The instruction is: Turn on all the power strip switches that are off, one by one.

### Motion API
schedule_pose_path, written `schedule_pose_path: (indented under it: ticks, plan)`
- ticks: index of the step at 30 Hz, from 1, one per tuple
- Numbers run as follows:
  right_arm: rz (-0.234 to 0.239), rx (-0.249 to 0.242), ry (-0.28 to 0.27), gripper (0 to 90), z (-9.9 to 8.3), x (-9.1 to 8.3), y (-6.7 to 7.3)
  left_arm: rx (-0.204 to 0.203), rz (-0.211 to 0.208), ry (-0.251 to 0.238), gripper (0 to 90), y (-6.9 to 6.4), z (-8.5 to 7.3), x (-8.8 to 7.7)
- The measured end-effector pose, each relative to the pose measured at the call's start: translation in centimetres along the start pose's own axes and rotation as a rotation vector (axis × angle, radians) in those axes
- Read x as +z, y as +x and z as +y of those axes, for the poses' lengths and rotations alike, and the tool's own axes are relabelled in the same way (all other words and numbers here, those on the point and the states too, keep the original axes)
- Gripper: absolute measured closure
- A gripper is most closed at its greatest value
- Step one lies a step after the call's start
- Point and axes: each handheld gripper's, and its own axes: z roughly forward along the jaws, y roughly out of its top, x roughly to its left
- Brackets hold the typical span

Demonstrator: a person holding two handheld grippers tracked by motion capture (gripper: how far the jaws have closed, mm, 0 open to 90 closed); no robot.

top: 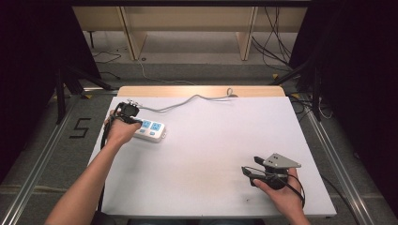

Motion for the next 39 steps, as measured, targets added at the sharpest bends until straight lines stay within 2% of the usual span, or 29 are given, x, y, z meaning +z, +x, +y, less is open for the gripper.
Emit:
schedule_pose_path:
  ticks: [23, 39]
  plan:
    - [0.002, 0.001, 0.004, 35.9, 0.0, 0.0, 0.0, 0.022, -0.024, 0.001, 89.9, -1.3, 0.8, 0.1]
    - [0.002, 0.001, 0.004, 35.9, 0.0, 0.0, 0.0, 0.033, -0.052, 0.029, 89.9, -2.0, 0.9, 0.6]
